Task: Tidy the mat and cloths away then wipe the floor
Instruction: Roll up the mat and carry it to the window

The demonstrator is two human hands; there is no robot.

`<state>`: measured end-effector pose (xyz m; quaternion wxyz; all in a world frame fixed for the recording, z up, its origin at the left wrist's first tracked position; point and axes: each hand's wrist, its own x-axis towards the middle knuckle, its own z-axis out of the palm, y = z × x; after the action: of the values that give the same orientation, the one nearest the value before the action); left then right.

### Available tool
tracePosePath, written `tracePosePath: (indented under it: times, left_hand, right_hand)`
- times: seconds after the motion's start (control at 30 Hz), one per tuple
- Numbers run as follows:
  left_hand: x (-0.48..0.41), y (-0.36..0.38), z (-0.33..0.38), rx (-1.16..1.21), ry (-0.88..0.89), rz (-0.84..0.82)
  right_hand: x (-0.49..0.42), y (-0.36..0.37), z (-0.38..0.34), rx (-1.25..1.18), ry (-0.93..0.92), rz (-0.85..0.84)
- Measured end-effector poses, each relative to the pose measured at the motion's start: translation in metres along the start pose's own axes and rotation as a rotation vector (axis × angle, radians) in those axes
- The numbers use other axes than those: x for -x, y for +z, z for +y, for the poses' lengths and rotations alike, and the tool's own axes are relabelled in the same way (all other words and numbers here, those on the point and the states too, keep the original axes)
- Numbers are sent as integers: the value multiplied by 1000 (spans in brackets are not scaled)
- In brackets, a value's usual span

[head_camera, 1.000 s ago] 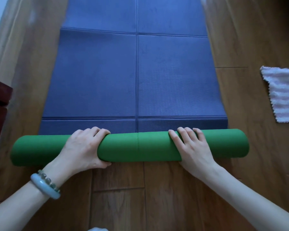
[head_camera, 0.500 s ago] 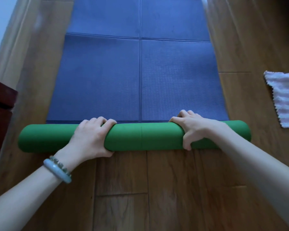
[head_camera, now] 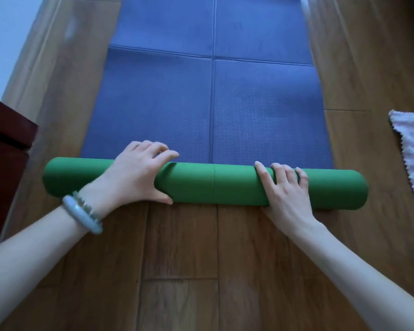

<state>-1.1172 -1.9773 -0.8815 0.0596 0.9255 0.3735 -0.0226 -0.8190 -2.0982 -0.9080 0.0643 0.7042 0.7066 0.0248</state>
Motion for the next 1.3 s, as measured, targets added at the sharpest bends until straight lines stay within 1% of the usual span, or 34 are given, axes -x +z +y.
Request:
tracePosePath:
  times: [0.03, 0.07, 0.17, 0.23, 0.33, 0.5, 0.53, 0.6, 0.67, 0.73, 0.8, 0.83, 0.9, 0.97, 1.0, 1.07, 1.13, 1.17, 1.23, 1.27, 1.3]
  left_hand:
    - [10, 5, 5, -44, -15, 88]
    - [18, 11, 11, -80, -36, 125]
    - [28, 28, 17, -139, -120, 39]
    - [21, 29, 13, -150, -130, 38]
    - [10, 21, 8, -153, -118, 34]
    - [25, 20, 13, -129, -51, -54]
    - [31, 21, 15, -124, -38, -77]
    - [44, 21, 21, -96, -13, -159]
    - [53, 19, 29, -49, 12, -288]
    - [53, 13, 35, -25, 37, -434]
    - [43, 6, 34, 46, 24, -558]
    - [35, 3, 31, 106, 6, -620]
    - [22, 0, 24, 234, -41, -724]
    - [14, 0, 21, 292, -60, -775]
    - [13, 0, 20, 271, -48, -764]
    - [16, 2, 19, 165, 14, -678]
    - [25, 0, 15, 118, 26, -550]
    - [30, -2, 14, 130, 14, -469]
    - [44, -2, 17, 146, -5, -230]
    - [51, -1, 24, 122, -27, -101]
    - [58, 1, 34, 87, -57, -7]
  right_hand:
    - [-1, 1, -1, 5, 18, 13]
    - [-2, 2, -2, 5, 27, 25]
    - [-2, 4, -5, 15, 41, 34]
    - [-6, 3, -3, 14, 44, 31]
    - [-14, -2, 1, 1, 28, -37]
    - [6, -11, 0, -29, 9, -99]
    - [13, -15, -1, -40, 0, -151]
    - [25, -25, -3, -30, -41, -321]
    - [35, -33, -4, -68, -93, -515]
    - [38, -39, 1, -124, -107, -610]
    - [37, -41, 3, -140, -97, -614]
    - [38, -41, 0, -145, -78, -589]
    - [43, -37, -14, -90, -104, -458]
    - [52, -26, -29, -122, -129, -327]
    - [54, -21, -34, -136, -145, -262]
    - [53, -15, -35, -133, -147, -195]
    - [47, -14, -31, -113, -135, -197]
    - [41, -19, -30, -118, -134, -238]
    - [25, -30, -28, -115, -163, -343]
    - [16, -32, -26, -127, -185, -402]
    - [7, -34, -23, -167, -190, -476]
